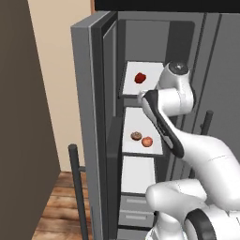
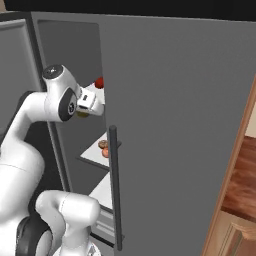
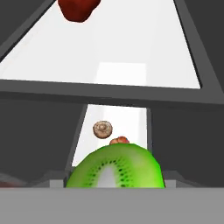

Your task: Take the bell pepper and kiwi from the highest rack and move them to the second highest rack where the peach and mushroom are located, to maximize freezer space. Close the freezer door after rearranging.

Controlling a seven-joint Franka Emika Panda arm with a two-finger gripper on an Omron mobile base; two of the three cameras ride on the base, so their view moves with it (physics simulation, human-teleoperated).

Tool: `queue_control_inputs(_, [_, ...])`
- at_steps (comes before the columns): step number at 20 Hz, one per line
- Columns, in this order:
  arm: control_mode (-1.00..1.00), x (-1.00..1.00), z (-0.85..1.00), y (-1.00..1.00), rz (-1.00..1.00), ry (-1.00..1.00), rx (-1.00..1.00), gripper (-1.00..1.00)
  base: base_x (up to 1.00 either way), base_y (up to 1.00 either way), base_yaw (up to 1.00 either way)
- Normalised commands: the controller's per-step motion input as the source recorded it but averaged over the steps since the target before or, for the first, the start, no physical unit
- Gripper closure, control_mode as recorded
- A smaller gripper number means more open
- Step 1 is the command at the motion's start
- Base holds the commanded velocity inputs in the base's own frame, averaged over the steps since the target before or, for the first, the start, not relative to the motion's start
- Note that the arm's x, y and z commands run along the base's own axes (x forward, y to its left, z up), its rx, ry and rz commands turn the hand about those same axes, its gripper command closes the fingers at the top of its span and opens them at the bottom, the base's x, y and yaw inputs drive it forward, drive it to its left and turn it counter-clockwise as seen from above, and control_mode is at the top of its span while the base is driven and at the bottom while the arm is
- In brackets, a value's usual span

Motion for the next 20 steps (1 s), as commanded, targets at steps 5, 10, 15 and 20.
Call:
queue_control_inputs(5, [-1.0, -0.51, -0.57, 0.03, 0.13, 0.01, -0.07, 1.0, 0.0, 0.0, 0.0])
queue_control_inputs(10, [-1.0, -0.05, -0.76, 0.0, 0.09, 0.01, -0.11, 1.0, 0.0, 0.0, 0.0])
queue_control_inputs(15, [-1.0, 0.33, -0.59, 0.0, 0.03, 0.0, -0.08, 1.0, 0.0, 0.0, 0.0])
queue_control_inputs(20, [-1.0, 0.59, -0.46, 0.0, 0.02, 0.06, 0.0, 1.0, 0.0, 0.0, 0.0])
